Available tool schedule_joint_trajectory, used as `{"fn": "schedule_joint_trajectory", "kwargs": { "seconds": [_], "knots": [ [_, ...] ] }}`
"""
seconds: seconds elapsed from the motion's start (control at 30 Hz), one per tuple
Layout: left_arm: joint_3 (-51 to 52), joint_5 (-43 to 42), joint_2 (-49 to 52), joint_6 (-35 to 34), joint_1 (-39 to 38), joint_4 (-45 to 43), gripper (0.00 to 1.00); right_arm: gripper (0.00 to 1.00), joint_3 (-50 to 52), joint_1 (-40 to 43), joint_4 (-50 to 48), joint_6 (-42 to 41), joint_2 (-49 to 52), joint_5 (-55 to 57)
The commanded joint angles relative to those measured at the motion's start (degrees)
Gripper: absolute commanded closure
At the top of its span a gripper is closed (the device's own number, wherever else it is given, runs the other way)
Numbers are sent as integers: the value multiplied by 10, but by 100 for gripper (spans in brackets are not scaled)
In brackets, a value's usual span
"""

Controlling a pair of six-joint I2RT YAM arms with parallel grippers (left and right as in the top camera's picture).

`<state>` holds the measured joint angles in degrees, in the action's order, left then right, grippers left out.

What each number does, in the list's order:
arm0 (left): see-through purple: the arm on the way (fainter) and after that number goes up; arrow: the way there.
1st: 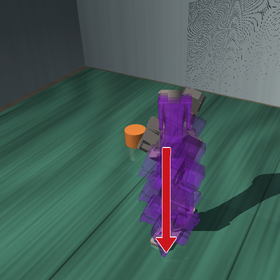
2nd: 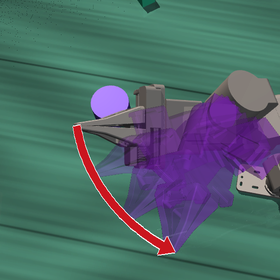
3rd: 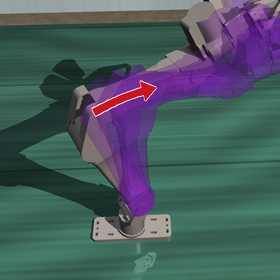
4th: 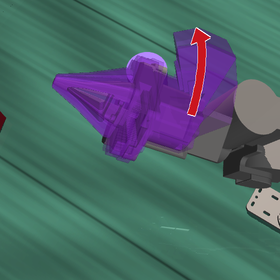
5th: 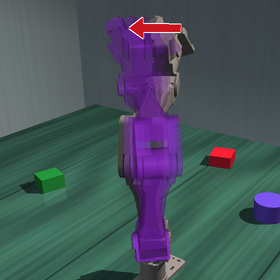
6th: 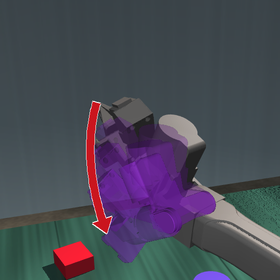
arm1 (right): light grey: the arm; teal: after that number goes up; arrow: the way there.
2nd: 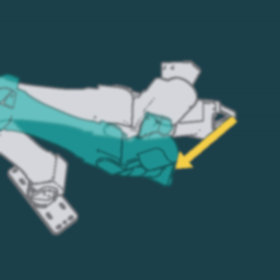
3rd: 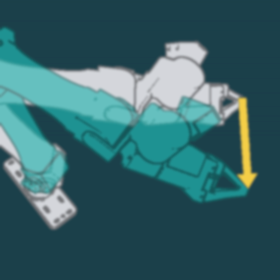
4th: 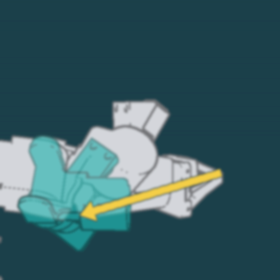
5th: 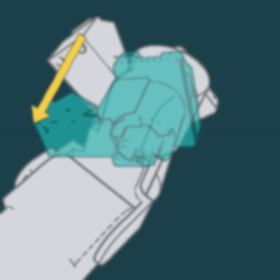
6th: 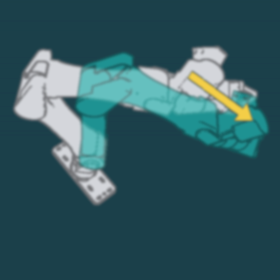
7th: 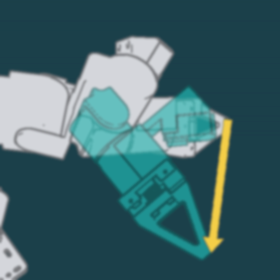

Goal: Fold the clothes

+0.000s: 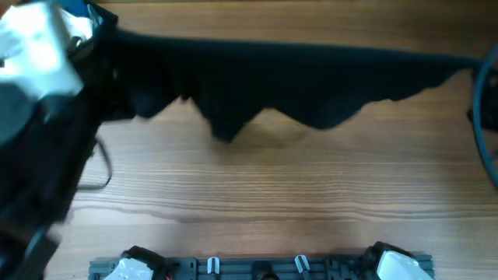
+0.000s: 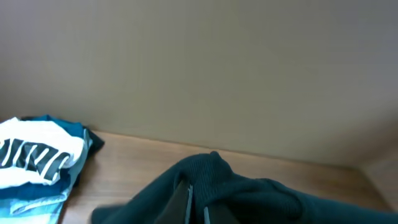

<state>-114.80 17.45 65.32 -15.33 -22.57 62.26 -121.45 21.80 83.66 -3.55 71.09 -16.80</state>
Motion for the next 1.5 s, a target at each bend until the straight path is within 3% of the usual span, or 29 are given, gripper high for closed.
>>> {"fn": "schedule_joint_trajectory", "kwargs": {
  "seconds": [0.0,0.13,0.2,0.4,0.7,0.8,1.03,1.2,1.33,1.37,1.4,1.43,1.47],
  "knots": [
    [-7,75,-61,-2,14,16,96,96,-17,71,12,5,-33,83],
    [-7,75,-68,-2,14,50,96,96,-17,78,36,5,-51,82],
    [-7,80,-23,-35,14,112,96,96,-3,78,85,10,-26,83],
    [-7,82,114,-77,15,180,96,96,83,77,83,20,25,83],
    [-7,80,355,-96,15,169,96,96,294,22,-80,13,141,99],
    [-7,77,430,-96,17,114,96,96,331,-7,-173,2,206,103],
    [-7,77,562,-89,19,-105,96,96,332,-79,-423,-44,369,112],
    [-7,77,619,-89,18,-258,94,96,332,-107,-540,-57,443,130],
    [-7,76,651,-89,18,-331,89,96,332,-119,-589,-72,485,132],
    [-7,75,658,-89,18,-340,86,96,332,-120,-595,-72,490,132],
    [-7,75,662,-90,18,-350,73,96,332,-121,-602,-74,495,134],
    [-7,75,668,-89,18,-361,51,96,332,-121,-609,-77,498,137],
    [-7,75,673,-89,18,-373,14,96,332,-121,-617,-86,501,143]
  ]
}}
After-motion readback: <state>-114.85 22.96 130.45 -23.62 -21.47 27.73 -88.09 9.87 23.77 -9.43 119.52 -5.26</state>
